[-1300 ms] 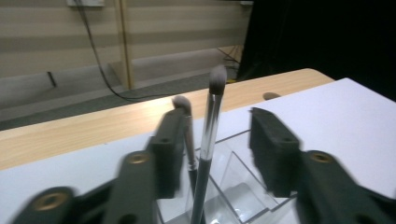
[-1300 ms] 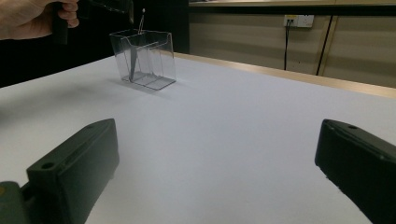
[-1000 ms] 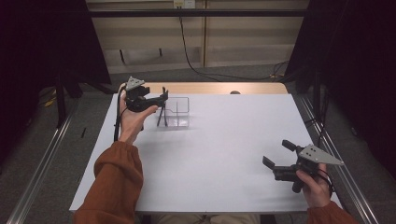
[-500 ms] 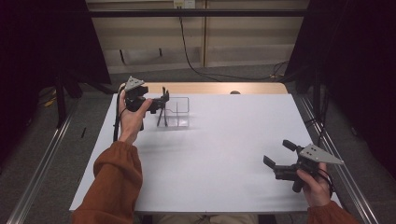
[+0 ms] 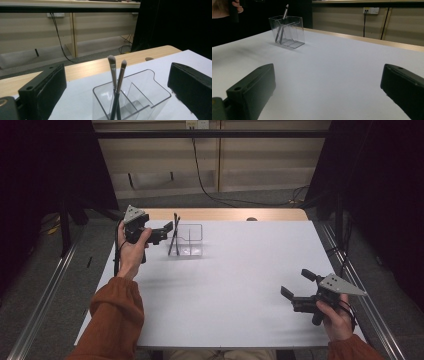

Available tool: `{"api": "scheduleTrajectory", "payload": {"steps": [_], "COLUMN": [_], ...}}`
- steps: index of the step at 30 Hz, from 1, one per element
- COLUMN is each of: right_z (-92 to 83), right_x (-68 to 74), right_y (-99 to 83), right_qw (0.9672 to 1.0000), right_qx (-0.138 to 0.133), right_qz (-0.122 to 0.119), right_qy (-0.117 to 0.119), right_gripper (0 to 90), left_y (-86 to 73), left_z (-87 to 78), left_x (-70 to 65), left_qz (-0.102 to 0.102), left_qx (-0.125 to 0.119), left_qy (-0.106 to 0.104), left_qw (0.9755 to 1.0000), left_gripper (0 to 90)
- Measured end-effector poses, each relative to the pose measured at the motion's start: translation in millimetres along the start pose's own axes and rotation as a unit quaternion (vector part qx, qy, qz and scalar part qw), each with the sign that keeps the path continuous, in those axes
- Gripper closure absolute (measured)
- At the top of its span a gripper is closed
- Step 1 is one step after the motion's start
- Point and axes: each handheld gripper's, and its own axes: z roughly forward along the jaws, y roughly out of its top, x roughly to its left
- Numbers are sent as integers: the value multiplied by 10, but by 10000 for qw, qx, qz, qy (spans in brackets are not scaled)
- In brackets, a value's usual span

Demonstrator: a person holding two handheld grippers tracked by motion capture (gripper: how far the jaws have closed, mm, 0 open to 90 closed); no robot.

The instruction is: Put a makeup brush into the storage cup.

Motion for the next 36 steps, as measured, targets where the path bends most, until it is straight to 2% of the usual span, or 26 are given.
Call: {"api": "scheduleTrajectory", "payload": {"steps": [6, 10, 12, 22, 30, 35, 36], "right_z": [7, 6, 4, -4, 1, 8, 6], "right_x": [12, 7, 7, 10, 13, 9, 11], "right_y": [2, 2, 2, 2, 3, 1, 2], "right_qw": [10000, 10000, 10000, 10000, 10000, 10000, 10000], "right_qx": [22, 33, 34, 38, 28, 45, 38], "right_qz": [-32, -32, -30, -43, -51, -60, -50], "right_qy": [-18, -37, -30, -25, -15, -16, -9], "right_gripper": [0, 0, 0, 0, 0, 0, 0], "left_y": [-10, -10, -27, -162, -238, -280, -292], "left_z": [-76, -129, -155, -339, -550, -663, -686], "left_x": [-55, -79, -94, -161, -198, -222, -237], "left_qz": [167, 131, 271, 211, 296, 216, 283], "left_qx": [53, -5, 78, 100, 129, 71, 77], "left_qy": [-110, -185, -359, -385, -378, -441, -424], "left_qw": [9998, 9997, 9990, 9990, 9988, 9988, 9987], "left_gripper": [21, 20, 20, 17, 21, 21, 21]}}
